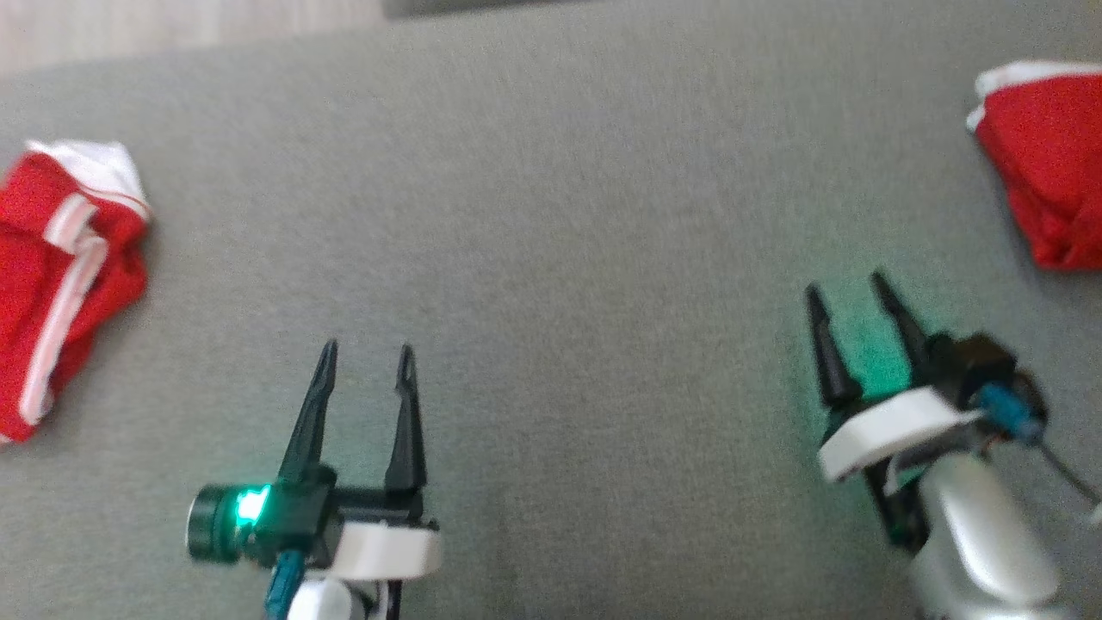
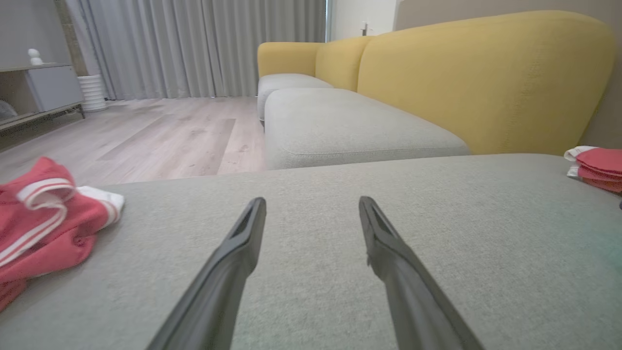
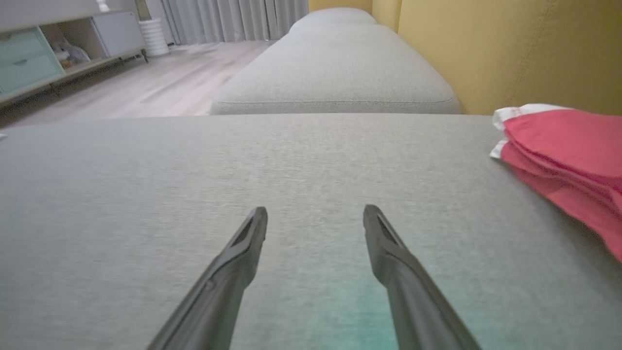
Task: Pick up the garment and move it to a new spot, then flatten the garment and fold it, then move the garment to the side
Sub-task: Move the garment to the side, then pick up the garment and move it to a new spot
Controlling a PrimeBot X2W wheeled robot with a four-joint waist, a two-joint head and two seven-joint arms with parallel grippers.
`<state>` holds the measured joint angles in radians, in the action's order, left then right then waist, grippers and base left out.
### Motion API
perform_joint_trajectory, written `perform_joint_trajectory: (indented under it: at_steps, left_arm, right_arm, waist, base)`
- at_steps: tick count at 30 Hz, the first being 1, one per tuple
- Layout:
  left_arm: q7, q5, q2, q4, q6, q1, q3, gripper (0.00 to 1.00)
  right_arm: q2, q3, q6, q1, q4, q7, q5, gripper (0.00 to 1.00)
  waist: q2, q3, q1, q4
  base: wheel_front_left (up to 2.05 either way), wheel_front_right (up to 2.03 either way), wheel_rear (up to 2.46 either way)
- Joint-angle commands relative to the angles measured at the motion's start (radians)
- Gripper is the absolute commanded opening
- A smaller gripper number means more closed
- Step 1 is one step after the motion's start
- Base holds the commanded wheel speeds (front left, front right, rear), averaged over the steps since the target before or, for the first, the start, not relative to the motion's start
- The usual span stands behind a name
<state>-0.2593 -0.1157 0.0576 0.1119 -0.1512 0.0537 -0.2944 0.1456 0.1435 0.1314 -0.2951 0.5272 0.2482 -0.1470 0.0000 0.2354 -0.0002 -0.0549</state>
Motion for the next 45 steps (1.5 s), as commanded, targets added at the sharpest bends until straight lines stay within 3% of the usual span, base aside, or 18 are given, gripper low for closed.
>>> perform_joint_trajectory:
  at_steps: [1,8,15,20,45]
  left_arm:
    - [-0.002,-0.007,-0.003,-0.024,-0.008,-0.011,0.038,1.0]
    - [-0.002,-0.039,-0.007,-0.037,-0.018,-0.122,0.089,1.0]
    - [-0.002,-0.03,-0.007,-0.099,-0.008,-0.211,0.134,1.0]
    - [-0.002,-0.007,-0.007,-0.114,-0.001,-0.25,0.148,1.0]
    - [-0.002,0.032,-0.007,-0.084,0.013,-0.253,0.135,1.0]
  right_arm:
    - [-0.008,0.021,-0.001,0.017,-0.041,0.012,-0.012,1.0]
    - [-0.08,0.013,-0.001,0.21,-0.239,0.013,-0.066,1.0]
    - [-0.093,-0.038,-0.001,0.353,-0.39,0.013,0.018,1.0]
    - [-0.095,-0.048,-0.001,0.407,-0.411,0.013,0.083,1.0]
    - [-0.095,-0.067,-0.001,0.456,-0.403,0.014,0.066,1.0]
  waist:
    - [0.0,-0.102,0.0002,0.046]
    - [0.0,-0.229,0.0002,0.073]
    - [0.0,-0.287,0.0002,0.082]
    - [0.0,-0.306,0.0002,0.08]
    - [0.0,-0.33,0.0002,0.108]
  base:
    - [0.0,0.0,0.0]
    - [0.0,0.0,0.0]
    - [0.0,0.0,0.0]
    - [0.0,0.0,0.0]
    - [0.0,0.0,0.0]
